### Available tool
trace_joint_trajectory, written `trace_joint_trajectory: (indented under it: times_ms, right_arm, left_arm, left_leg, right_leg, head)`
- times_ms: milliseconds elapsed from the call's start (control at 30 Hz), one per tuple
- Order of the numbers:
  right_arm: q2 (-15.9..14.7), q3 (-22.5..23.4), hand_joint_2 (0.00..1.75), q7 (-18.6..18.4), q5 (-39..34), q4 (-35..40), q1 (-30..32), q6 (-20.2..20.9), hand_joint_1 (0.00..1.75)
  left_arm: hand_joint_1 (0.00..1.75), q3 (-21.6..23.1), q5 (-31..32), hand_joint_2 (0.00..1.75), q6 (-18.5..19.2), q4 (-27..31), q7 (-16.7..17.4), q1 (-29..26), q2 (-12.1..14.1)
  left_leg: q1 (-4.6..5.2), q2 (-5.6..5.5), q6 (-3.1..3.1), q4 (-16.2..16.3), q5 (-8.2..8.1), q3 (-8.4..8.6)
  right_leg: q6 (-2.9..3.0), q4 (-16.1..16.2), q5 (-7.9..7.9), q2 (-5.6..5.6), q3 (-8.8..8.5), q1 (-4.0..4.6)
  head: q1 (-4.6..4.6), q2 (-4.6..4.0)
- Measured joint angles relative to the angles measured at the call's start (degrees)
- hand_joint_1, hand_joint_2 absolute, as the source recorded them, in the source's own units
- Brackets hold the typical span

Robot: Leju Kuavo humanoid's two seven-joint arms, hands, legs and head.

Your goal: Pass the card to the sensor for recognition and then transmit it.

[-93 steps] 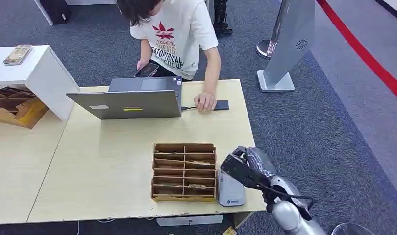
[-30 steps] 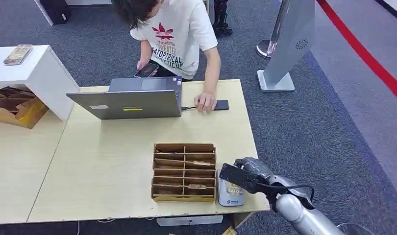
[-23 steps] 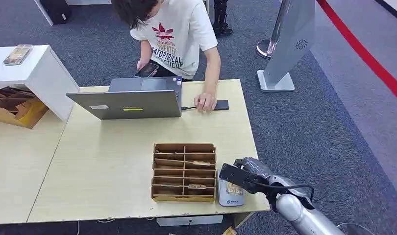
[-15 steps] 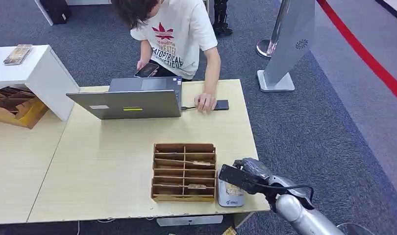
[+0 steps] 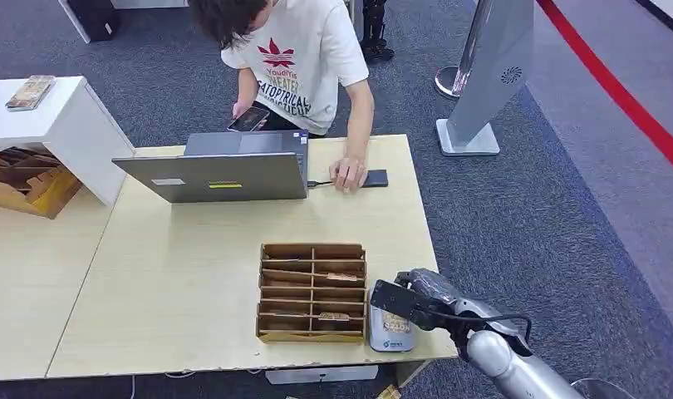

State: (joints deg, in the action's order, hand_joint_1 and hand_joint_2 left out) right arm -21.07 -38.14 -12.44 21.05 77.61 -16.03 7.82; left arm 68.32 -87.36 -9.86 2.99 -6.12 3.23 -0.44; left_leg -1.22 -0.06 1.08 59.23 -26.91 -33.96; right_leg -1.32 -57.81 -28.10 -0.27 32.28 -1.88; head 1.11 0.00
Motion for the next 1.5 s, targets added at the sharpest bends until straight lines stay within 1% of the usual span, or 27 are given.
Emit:
trace_joint_trajectory:
  times_ms: [1500]
  right_arm:
    - [0.0,-0.5,1.75,0.0,0.0,0.0,0.0,-0.1,1.75]
  left_arm:
    - [0.0,0.0,0.0,0.0,0.1,0.0,0.0,-0.1,0.2]
  left_leg:
    - [0.0,0.0,0.0,0.0,0.0,0.0]
  right_leg:
    - [0.0,0.0,0.0,0.0,0.0,0.0]
  head:
    - [0.0,0.0]
